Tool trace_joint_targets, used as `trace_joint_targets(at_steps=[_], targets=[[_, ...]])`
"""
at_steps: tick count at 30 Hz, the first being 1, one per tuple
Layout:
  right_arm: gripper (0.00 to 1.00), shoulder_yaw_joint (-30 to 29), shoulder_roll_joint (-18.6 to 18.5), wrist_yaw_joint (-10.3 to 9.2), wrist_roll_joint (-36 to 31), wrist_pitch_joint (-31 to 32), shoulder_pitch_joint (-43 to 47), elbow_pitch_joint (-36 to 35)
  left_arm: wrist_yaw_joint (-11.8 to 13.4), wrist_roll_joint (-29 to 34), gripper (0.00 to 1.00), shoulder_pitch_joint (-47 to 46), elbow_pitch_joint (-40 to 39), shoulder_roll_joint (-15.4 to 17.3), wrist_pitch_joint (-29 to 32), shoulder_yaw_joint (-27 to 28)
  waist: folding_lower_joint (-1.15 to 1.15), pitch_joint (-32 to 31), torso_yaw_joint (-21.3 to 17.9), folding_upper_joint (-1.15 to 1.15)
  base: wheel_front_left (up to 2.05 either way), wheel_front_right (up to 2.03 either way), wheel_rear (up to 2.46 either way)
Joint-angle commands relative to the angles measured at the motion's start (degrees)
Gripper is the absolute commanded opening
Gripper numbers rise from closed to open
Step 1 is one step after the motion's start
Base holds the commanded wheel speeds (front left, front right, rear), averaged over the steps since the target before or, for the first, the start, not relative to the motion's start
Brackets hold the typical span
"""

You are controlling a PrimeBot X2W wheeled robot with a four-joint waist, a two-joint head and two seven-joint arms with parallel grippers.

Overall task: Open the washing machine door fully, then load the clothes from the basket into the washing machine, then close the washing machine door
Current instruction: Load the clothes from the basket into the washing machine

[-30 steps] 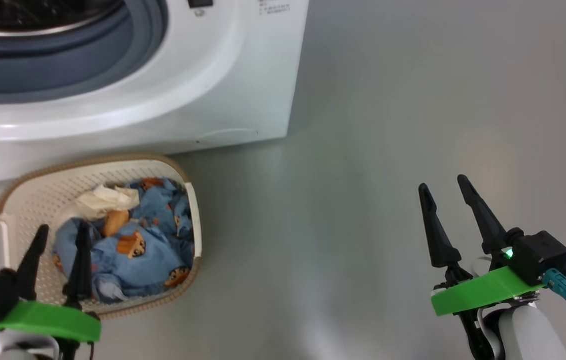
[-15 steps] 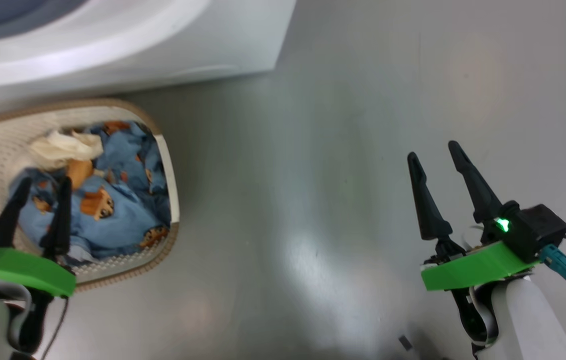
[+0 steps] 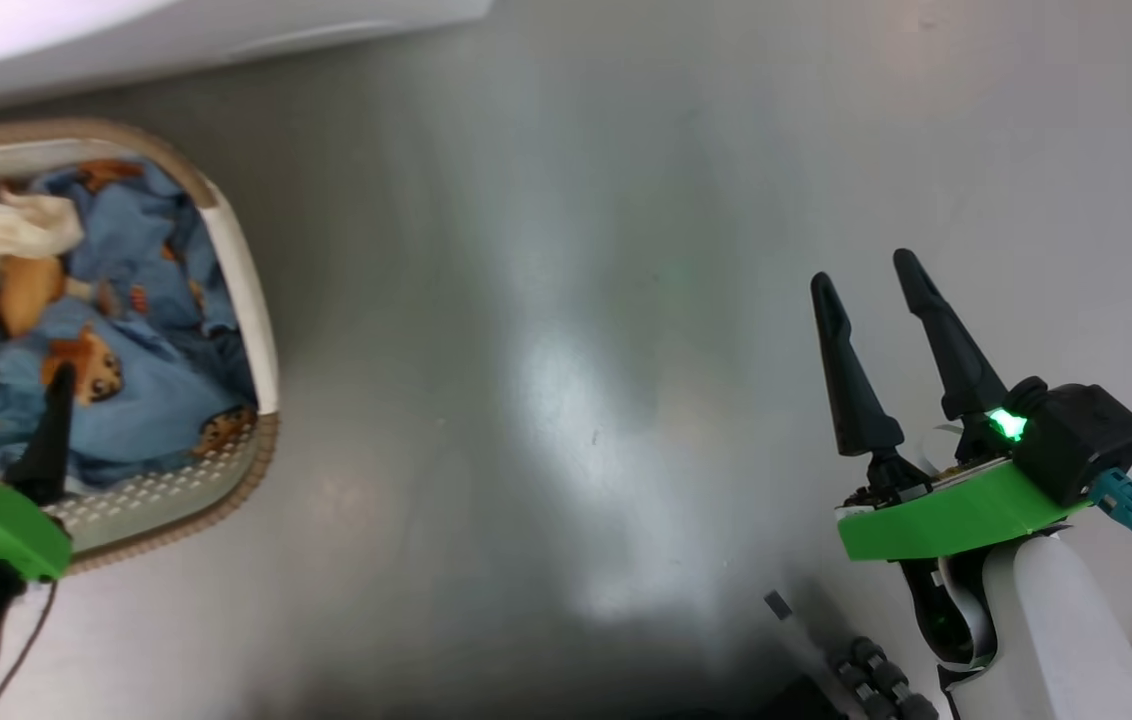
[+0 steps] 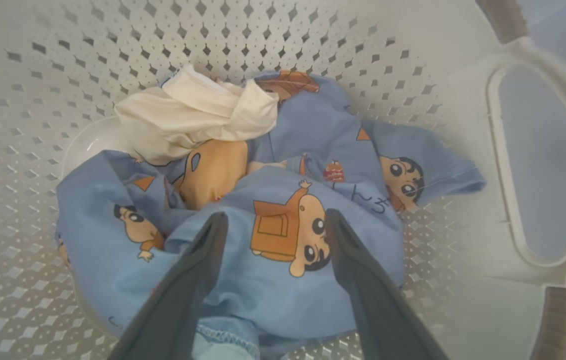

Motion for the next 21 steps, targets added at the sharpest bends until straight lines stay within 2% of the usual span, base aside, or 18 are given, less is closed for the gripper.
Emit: trace_joint_targets(at_steps=[1,7,14,21], targets=[[1.00,1.7,0.1,0.35,0.6,-0.7,0.8,-1.3,-0.1,-1.4,1.00,-0.1,0.7,3.2,0.2,0.8,-0.01,2.3,-1.9,0.00,0.00,0.00,0.00],[1.00,1.8,0.1,0.35,1.8,-0.7,0.8,-2.0,-0.1,-8.6,1.00,-3.7,5.0,6.3,2.6,-5.5,-0.01,4.8,-3.5,0.00,0.00,0.00,0.00],[1.00,2.4,0.1,0.35,3.0,-0.7,0.7,-2.5,-0.1,-14.8,1.00,-6.9,8.1,8.4,6.9,-9.6,-0.01,6.6,-4.6,0.00,0.00,0.00,0.00],[1.00,2.9,0.1,0.35,4.0,-0.7,0.6,-2.4,-0.1,-17.3,1.00,-11.2,11.3,10.4,12.8,-13.1,-0.01,8.0,-5.3,0.00,0.00,0.00,0.00]])
